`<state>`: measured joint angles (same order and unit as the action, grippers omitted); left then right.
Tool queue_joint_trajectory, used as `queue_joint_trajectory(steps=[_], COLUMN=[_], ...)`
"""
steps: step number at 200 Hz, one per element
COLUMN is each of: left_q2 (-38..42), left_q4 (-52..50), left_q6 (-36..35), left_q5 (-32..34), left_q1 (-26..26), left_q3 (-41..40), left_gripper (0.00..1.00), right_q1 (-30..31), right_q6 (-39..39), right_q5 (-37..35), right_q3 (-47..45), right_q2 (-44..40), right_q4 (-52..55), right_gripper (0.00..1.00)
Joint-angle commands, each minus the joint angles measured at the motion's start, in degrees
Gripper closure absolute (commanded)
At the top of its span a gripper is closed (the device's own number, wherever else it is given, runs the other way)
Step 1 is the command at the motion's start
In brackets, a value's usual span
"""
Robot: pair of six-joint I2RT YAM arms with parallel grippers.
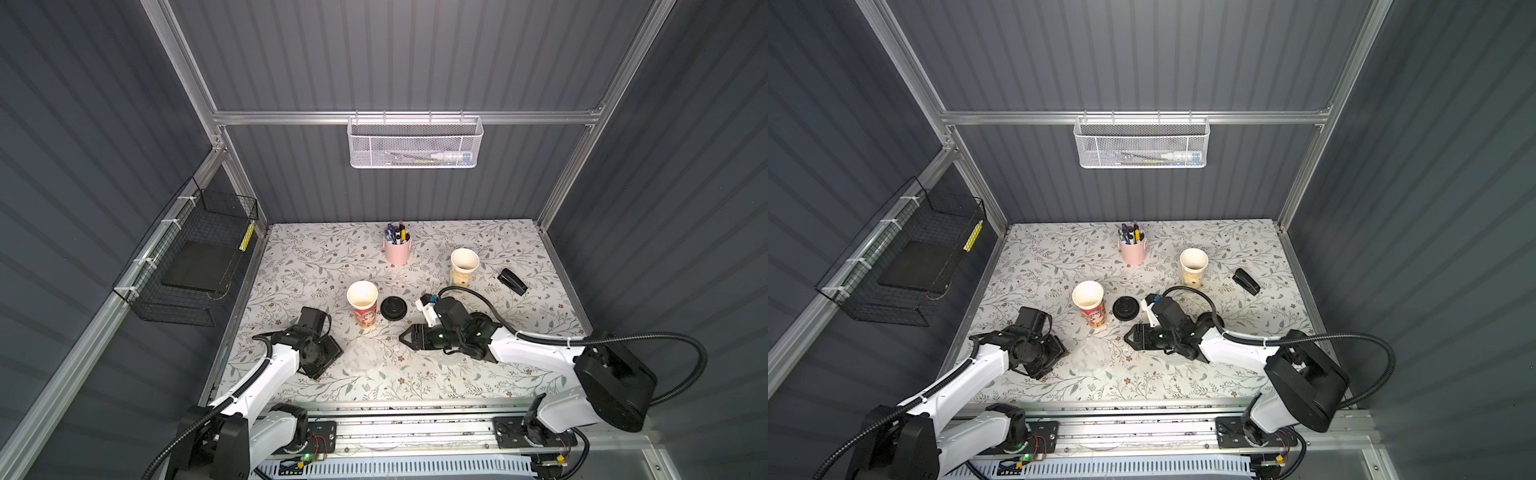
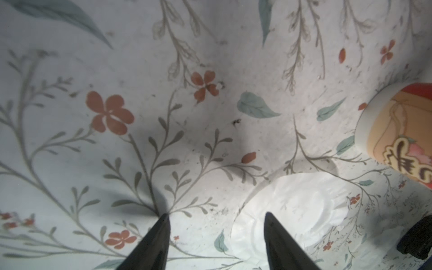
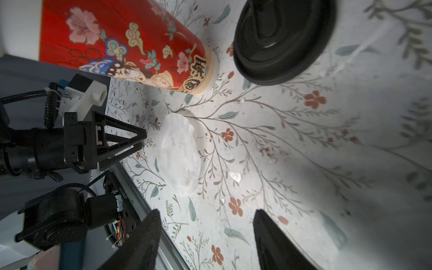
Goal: Put the leak-proof paper on the milk tea cups
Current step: Pick up the leak-proof paper from the center of the board.
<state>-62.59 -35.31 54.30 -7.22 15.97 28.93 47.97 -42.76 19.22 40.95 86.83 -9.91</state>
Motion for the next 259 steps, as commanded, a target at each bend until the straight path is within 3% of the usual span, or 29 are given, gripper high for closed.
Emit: queue_joint_trajectory(steps=[1,78,180,227,259], left_q2=[0.1,-2.4,-5.8,-6.1,-5.8], left_q4=[1.2,4.7,3.0,3.6,3.4], left_q6=[1.2,1.7,0.4,0.4,0.4], left_q5=[-2.3,-4.8,-5.1,-5.5,-5.4], left_q1=[0.5,0.9,1.1,1.3,1.4], left_q3=[-1.7,-3.9,-5.0,-5.7,-5.8], left_gripper=[0.37,0.40,0.45,0.45,0.45], right_q1=[1.1,3.2,6.1,7.3,7.4], right_q6=[-0.3,1.1,-0.2,-1.3,-1.8], right_q5=[2.4,2.6,4.1,4.3,4.2], right_q3=[2.4,8.5,10.6,10.8,10.5], right_q2=[4.0,16.5,24.8,26.9,26.9], right_q4=[-3.9,-7.0,-11.6,-13.8,-14.7], right_gripper=[0.39,0.46,0.54,0.63,0.76])
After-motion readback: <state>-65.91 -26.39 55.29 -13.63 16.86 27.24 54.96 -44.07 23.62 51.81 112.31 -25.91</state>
